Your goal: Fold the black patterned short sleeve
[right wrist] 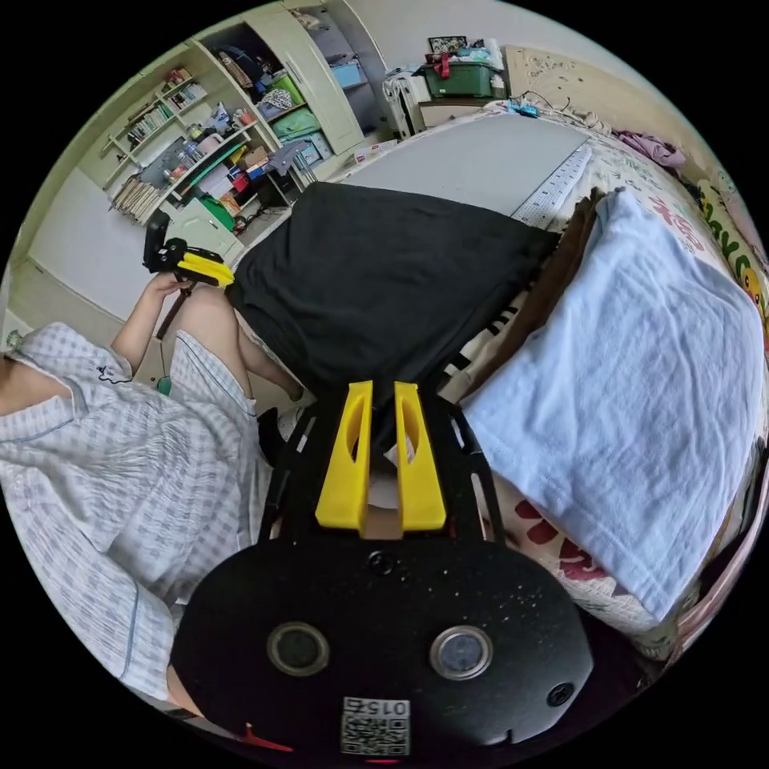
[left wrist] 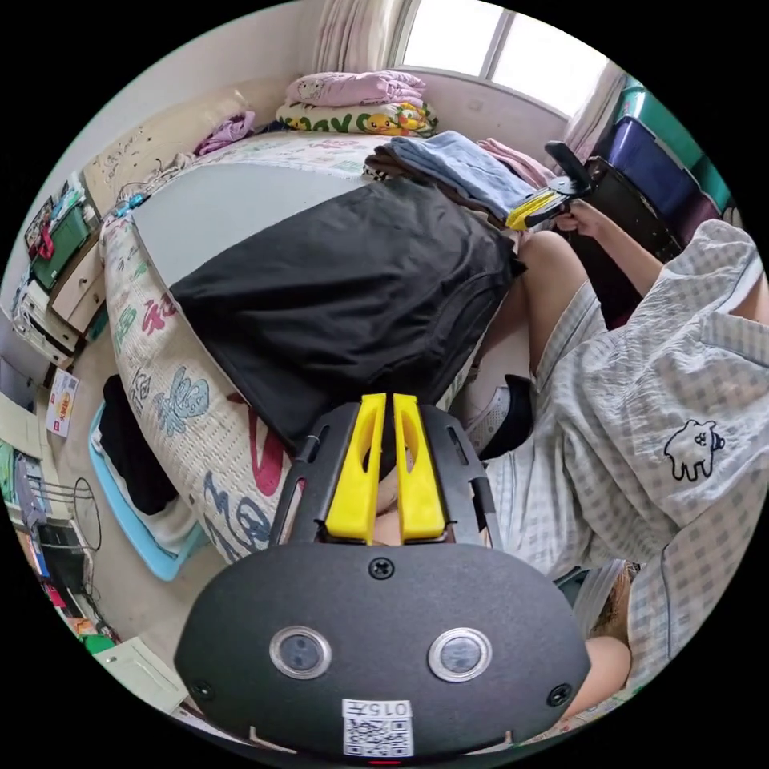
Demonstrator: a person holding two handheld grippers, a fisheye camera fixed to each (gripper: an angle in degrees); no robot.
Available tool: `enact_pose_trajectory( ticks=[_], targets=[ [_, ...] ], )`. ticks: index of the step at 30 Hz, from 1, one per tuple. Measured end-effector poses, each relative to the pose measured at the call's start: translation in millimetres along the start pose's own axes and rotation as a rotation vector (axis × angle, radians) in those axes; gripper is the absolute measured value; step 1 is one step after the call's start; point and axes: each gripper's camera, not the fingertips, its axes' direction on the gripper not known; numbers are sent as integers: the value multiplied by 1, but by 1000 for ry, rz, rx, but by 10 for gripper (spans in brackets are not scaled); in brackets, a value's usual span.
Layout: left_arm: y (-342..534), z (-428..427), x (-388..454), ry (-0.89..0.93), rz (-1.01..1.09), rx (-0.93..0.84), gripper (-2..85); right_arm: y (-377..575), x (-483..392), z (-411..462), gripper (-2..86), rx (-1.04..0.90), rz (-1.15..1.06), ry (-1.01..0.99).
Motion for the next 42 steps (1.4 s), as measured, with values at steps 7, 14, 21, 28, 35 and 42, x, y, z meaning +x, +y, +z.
enact_pose_trajectory(
  ticks=[7,14,21,28,35,42],
  targets=[
    [-1,-2,40,-69,-39,135,76,11,-77,4,67,120,-138,-27],
    [-10,47,78,-233,61,-11,91,11,-151,77,87,-32,-287,159],
    [-3,46,89,-306,57,-30,50,10,-173,92,36,-66,-272,309],
    [15,13,98,-329,42,22,4,10,-185,43,2,-50,-248,298],
    [16,34,77,-290,14,-122,6,-13,-131,38,21,-59,-32,88],
    [36,-30,-9,-11,-200,92,59,-38,-9,-95,53,365,198,-123]
  ],
)
